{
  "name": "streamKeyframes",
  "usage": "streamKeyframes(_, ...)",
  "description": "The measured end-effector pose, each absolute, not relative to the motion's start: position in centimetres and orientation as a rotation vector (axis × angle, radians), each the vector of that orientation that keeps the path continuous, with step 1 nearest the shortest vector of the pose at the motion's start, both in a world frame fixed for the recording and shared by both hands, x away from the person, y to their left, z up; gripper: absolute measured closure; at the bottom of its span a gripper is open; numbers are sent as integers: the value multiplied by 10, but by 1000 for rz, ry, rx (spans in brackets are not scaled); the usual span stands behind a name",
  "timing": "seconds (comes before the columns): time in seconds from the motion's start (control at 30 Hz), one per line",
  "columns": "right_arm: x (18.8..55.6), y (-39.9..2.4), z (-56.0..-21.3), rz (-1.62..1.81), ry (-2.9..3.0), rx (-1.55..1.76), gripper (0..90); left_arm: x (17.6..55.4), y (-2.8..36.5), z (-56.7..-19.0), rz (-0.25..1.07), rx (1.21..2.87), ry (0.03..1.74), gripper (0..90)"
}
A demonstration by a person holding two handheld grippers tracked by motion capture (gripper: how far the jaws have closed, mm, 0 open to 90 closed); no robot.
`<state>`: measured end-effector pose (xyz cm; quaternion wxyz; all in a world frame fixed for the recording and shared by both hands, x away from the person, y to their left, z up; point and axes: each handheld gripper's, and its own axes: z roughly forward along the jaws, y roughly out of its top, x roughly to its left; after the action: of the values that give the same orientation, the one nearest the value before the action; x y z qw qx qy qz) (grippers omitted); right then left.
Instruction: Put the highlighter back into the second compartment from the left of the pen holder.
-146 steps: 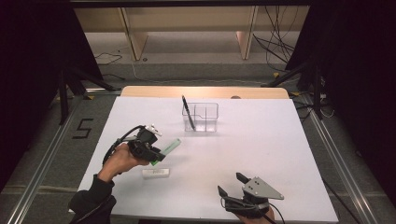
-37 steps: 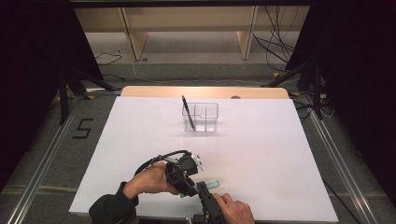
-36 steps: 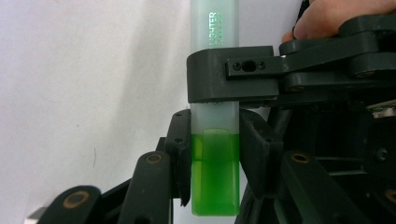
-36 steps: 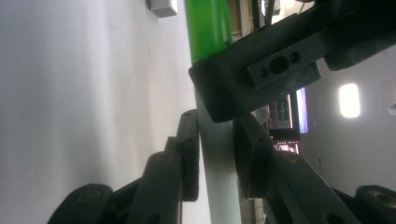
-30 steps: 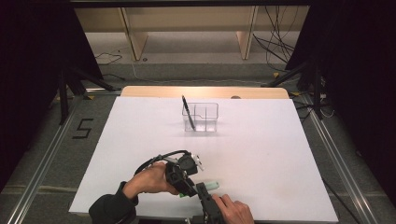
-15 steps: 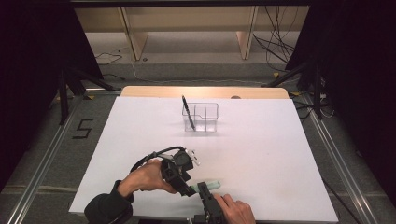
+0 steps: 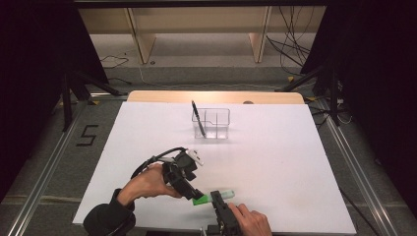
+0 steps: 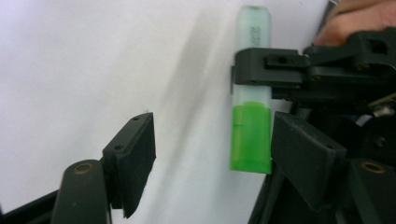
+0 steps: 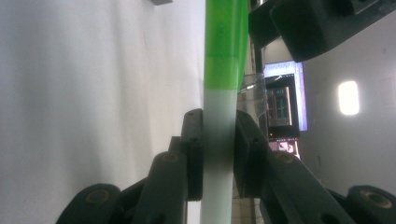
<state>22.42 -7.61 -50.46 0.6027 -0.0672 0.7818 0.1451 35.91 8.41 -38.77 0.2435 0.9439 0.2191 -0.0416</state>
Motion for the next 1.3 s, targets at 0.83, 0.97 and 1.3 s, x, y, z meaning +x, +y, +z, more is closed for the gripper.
streamKeyframes(0.83,252,-115,-463,643,1961,236,774,362,132,-406,56,2174,705,171)
streamKeyframes(0.97,260,-122,-454,702,1969,310,774,355,134,-413,78,2144,706,170)
streamKeyframes(1.3,294,-137,-437,1048,2017,659,774,342,144,-435,117,2018,708,158)
